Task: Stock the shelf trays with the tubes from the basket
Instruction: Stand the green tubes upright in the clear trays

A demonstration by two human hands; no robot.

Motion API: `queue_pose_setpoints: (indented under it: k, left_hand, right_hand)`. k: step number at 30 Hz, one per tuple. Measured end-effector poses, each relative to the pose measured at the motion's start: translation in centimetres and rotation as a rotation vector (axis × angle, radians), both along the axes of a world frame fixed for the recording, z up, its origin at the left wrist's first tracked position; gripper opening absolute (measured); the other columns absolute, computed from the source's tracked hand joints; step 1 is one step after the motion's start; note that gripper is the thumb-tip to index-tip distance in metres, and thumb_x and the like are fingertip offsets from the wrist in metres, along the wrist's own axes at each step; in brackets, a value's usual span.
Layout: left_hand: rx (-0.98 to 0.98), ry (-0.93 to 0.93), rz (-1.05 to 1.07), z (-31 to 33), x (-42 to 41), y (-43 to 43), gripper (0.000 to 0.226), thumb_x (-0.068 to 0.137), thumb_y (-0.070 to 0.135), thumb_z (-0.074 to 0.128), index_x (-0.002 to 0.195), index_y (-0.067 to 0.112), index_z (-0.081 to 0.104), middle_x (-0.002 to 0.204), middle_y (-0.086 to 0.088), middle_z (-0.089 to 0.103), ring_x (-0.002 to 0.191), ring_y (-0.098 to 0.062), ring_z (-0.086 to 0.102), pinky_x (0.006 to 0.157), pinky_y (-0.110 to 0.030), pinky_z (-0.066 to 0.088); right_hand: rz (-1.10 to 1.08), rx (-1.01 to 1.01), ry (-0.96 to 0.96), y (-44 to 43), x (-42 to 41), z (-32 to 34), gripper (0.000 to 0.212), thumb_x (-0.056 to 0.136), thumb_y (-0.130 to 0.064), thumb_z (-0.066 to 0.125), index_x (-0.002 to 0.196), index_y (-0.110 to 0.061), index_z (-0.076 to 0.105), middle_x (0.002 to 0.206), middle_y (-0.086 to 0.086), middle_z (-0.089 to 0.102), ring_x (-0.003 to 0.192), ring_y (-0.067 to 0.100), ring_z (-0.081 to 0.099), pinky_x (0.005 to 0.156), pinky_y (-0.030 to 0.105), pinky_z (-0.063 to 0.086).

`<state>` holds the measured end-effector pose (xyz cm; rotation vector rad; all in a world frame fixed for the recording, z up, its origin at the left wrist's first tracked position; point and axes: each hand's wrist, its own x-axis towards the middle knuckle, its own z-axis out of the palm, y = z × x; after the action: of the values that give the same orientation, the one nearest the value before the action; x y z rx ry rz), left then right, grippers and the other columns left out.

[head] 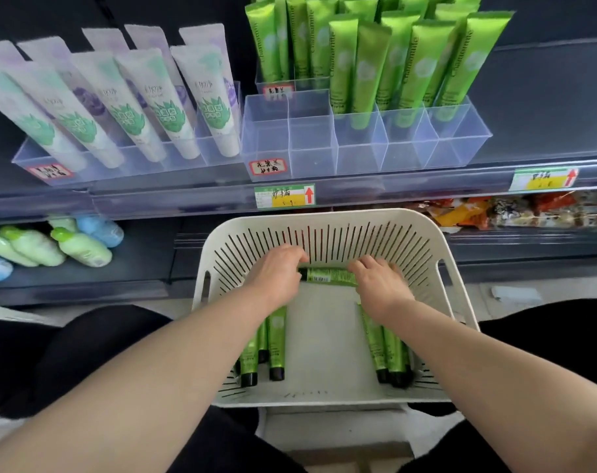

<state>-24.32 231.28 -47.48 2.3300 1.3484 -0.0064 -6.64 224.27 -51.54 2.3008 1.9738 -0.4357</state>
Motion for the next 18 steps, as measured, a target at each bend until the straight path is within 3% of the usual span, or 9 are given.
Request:
queue_pose_setpoints:
  k: [4, 7, 14, 16, 18]
  left_hand:
    - [-0.052, 0.01, 0.0, -2.1, -0.3, 0.2, 0.032, 0.094, 0.006, 0.055, 0.124, 0.017, 0.058, 0.13, 0.0, 0.055, 0.121, -0.016, 0.052, 0.099, -0.026, 0.04]
    - [-0.078, 0.031, 0.009, -3.5, -0.3, 0.4, 0.033, 0.095, 0.005, 0.053, 0.125, 0.017, 0.058, 0.13, 0.001, 0.055, 0.118, -0.014, 0.052, 0.087, -0.019, 0.037]
    - [-0.122, 0.07, 0.044, -6.3, -0.9, 0.7, 0.034, 0.095, 0.006, 0.053, 0.126, 0.02, 0.057, 0.135, 0.003, 0.053, 0.122, -0.014, 0.05, 0.099, -0.027, 0.039]
    - [-0.128, 0.083, 0.043, -6.8, -1.3, 0.8, 0.034, 0.095, 0.009, 0.054, 0.127, 0.02, 0.057, 0.137, 0.003, 0.052, 0.125, -0.014, 0.049, 0.101, -0.027, 0.037]
    - [-0.142, 0.094, 0.05, -7.3, -1.7, 1.0, 0.033, 0.095, 0.011, 0.055, 0.127, 0.019, 0.057, 0.136, 0.001, 0.052, 0.125, -0.015, 0.048, 0.103, -0.028, 0.036]
  right_hand:
    - [0.006, -0.115, 0.006, 0.5, -0.1, -2.7, 0.055, 0.086, -0.003, 0.053, 0.137, -0.019, 0.04, 0.14, 0.003, 0.042, 0.132, 0.025, 0.034, 0.109, 0.044, 0.028]
    - [0.027, -0.185, 0.023, 1.1, -0.2, -4.3, 0.057, 0.087, -0.004, 0.053, 0.14, -0.017, 0.036, 0.143, 0.005, 0.037, 0.133, 0.025, 0.031, 0.107, 0.043, 0.029]
    - [0.047, -0.312, 0.01, 2.2, -0.3, -6.9, 0.076, 0.089, -0.002, 0.045, 0.152, -0.016, 0.005, 0.16, 0.003, 0.005, 0.145, 0.024, 0.012, 0.114, 0.045, 0.02]
    - [0.03, -0.296, -0.001, 2.3, -0.3, -7.3, 0.077, 0.09, -0.005, 0.047, 0.152, -0.016, 0.003, 0.159, 0.004, 0.012, 0.144, 0.025, 0.017, 0.113, 0.044, 0.022]
    - [0.051, -0.247, -0.063, 2.1, -0.4, -7.5, 0.074, 0.089, -0.011, 0.054, 0.151, -0.015, 0.013, 0.147, 0.006, 0.032, 0.134, 0.027, 0.032, 0.108, 0.043, 0.029]
